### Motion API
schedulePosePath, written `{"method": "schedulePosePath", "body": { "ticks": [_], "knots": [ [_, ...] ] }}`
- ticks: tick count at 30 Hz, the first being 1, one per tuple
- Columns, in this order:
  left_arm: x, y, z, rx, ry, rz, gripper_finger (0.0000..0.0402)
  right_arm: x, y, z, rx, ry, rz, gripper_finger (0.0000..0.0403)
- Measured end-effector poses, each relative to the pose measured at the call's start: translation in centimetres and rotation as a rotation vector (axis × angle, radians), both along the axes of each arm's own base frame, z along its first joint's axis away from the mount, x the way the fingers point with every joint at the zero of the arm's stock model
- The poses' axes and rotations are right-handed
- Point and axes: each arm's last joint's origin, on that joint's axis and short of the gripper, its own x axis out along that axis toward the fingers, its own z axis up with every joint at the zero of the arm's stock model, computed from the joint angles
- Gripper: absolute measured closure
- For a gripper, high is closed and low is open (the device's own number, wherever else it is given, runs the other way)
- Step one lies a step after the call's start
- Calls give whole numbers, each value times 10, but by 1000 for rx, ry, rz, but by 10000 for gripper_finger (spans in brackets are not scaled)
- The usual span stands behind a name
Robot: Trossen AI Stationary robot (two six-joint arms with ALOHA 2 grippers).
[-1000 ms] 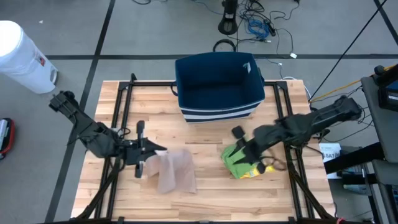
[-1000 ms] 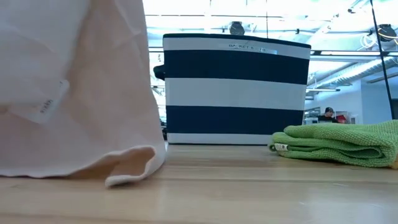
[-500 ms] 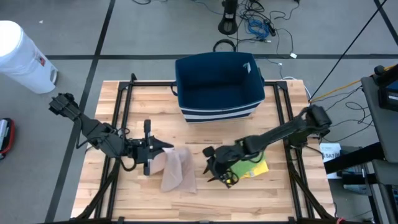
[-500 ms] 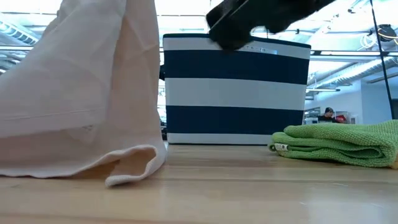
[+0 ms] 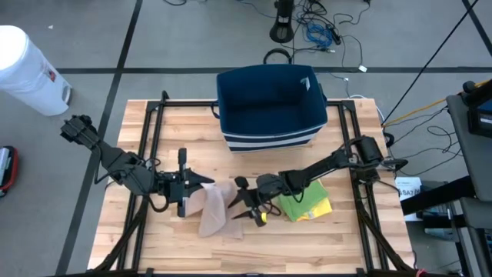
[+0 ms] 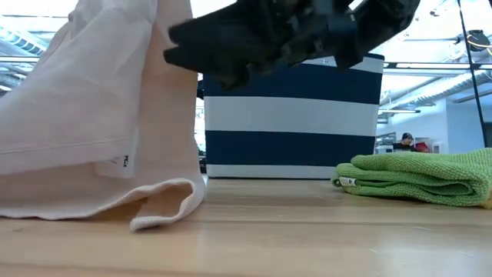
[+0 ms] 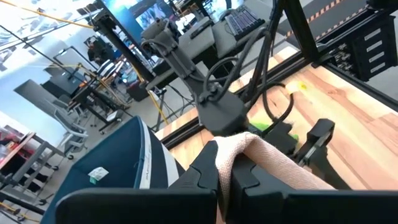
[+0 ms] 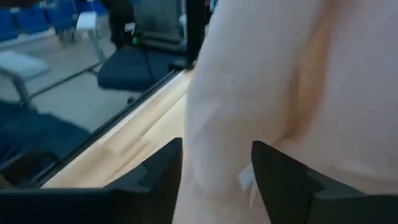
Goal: Fold towel
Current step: Fold the light brown towel
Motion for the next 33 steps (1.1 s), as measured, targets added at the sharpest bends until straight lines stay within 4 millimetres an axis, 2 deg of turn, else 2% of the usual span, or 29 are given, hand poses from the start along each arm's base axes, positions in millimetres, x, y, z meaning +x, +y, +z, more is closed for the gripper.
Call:
{"method": "schedulePosePath", "body": {
  "ticks": [9,16,21,28,33],
  "knots": [
    [1,2,0,-1,0,11,401,6,-2,0,44,-81,-18,145],
    [8,7,-2,-2,7,47,401,21,0,-6,37,-101,-66,155],
    [9,8,-4,-5,18,54,401,26,1,-12,14,-96,-61,207],
    [7,5,-6,-5,35,43,401,19,8,-4,-97,-83,40,382],
    [6,5,-7,-8,43,40,401,4,15,22,-164,-39,114,393]
  ]
}}
